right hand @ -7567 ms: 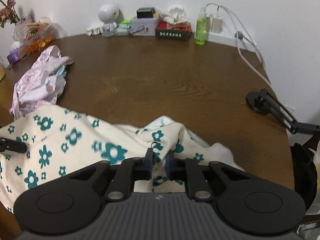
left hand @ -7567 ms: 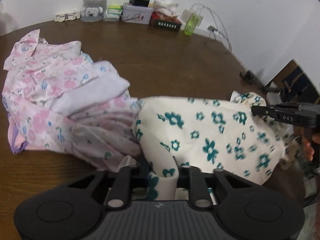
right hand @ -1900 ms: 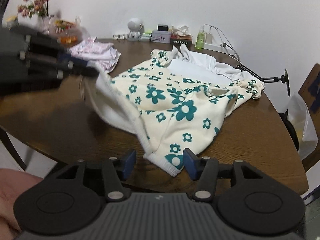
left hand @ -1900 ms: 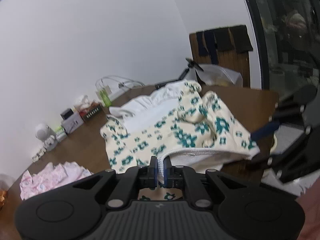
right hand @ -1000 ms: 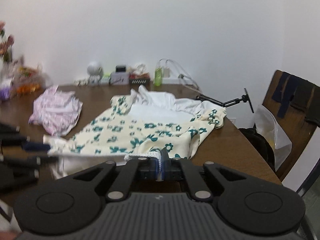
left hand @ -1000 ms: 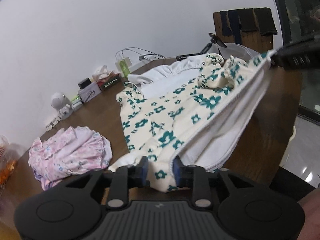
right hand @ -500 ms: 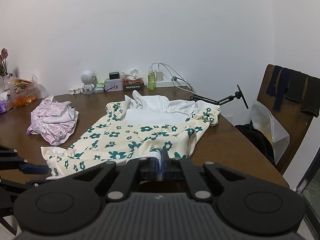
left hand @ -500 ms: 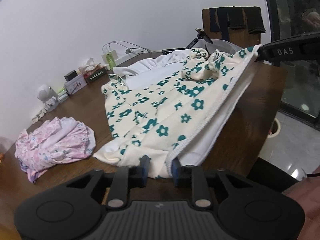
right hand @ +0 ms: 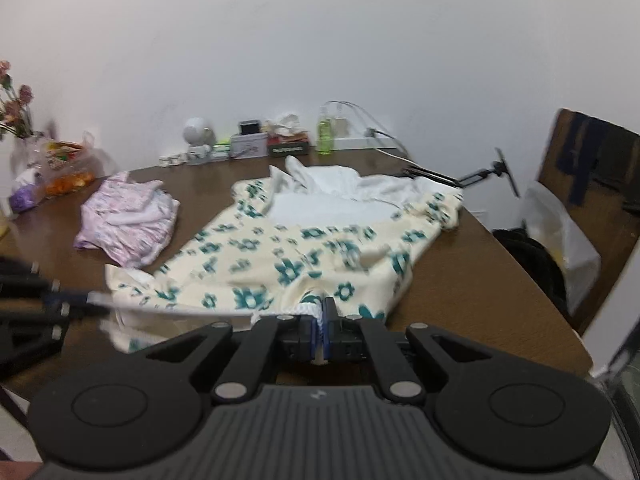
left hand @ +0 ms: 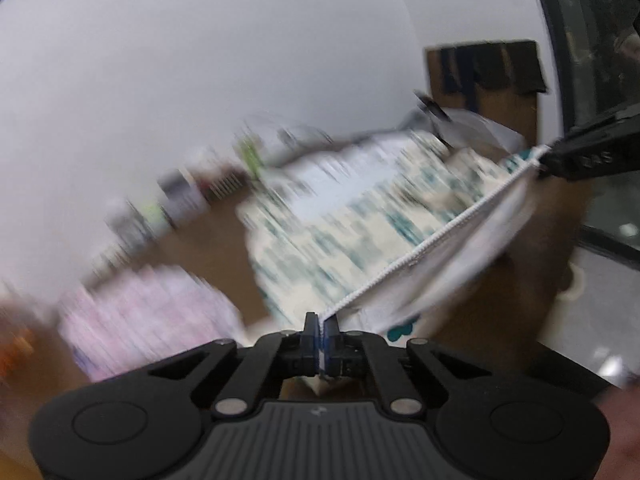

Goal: Fold clothes
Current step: 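Lift the hem with both grippers, holding it stretched between them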

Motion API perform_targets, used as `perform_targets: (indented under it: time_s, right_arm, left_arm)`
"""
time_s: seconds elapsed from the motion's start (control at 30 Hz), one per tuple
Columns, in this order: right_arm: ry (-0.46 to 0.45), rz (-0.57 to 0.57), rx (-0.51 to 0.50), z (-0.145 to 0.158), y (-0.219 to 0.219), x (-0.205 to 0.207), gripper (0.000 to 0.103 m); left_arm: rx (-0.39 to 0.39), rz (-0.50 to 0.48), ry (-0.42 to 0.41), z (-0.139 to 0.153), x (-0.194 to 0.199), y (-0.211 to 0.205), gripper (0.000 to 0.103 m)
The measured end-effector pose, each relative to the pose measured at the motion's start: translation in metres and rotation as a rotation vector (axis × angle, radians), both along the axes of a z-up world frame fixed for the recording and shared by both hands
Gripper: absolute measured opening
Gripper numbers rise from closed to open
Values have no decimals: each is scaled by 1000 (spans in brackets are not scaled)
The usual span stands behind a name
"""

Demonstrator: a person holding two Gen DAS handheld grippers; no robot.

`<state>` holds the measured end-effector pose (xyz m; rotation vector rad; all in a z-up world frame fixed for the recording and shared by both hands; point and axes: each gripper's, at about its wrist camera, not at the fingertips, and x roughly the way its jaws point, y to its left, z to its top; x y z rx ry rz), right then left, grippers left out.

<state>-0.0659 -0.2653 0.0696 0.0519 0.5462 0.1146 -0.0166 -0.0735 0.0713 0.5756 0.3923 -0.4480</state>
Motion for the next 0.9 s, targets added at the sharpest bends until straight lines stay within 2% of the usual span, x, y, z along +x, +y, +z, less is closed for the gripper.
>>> perform_targets:
  time_s: [0.07,0.1,0.17,0.27,0.33,0.4,0.47,0.53,0.6,0.7,0.77,0.9]
  right_arm:
    - [16,45,-13,36,-6,32,2]
    - [21,49,-33,64,-9,54,2]
    - [-19,12,-113,128,-9,96,1]
    - [-223,-82,-212,259,2,127,1]
    - [-374,-122,-234,327,12,118,1]
    - [-497,-150,-237,374,19,100,1]
    - [-551,-145,-251,398,25,90,1]
    - [-550,-148,-310,402,33,90,1]
    - [-536,-156,-336,402,36,92,1]
    - [-547,-144,-256,407,30,86,1]
    - [-547,-136,-254,408,32,83,2]
    - [-564,-120,-258,412,38,75,2]
  left_arm:
    - [43,26,-133,40,29,-15,1]
    - [60,36,-200,67,48,-25,1]
    - [44,74,-291,114,58,-34,1]
    - [5,135,-412,183,64,-42,1]
    - [-20,175,-492,229,68,-48,1]
    - [-46,216,-572,275,72,-53,1]
    - [-72,257,-652,320,76,-59,1]
    - [-99,298,-732,366,80,-64,1]
    - [-78,313,-738,369,81,-68,1]
    - [-62,317,-720,364,79,-67,1]
    - [-51,319,-721,363,77,-65,1]
    - [-43,327,-769,369,65,-59,2]
